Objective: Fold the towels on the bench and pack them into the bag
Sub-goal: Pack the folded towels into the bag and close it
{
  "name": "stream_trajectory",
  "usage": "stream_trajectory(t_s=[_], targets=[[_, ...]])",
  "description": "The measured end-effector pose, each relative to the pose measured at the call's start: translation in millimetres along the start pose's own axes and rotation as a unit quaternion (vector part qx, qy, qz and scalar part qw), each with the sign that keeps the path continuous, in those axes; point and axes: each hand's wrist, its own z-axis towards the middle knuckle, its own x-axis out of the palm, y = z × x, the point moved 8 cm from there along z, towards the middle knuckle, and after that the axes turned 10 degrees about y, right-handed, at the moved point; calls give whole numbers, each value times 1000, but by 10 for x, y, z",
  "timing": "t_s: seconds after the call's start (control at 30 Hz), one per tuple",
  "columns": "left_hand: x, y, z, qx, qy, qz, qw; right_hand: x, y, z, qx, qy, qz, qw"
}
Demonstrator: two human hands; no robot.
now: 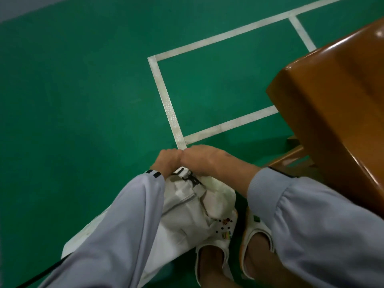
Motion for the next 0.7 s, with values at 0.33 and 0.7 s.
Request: stream_trajectory(t_s=[0.33, 0.7], targets=[[-249, 65, -705, 68, -177, -138, 972, 168, -320, -163, 20, -14, 72, 997], [392, -1332, -1594, 121, -242, -2, 963, 45, -221, -72, 21, -64, 47, 997]])
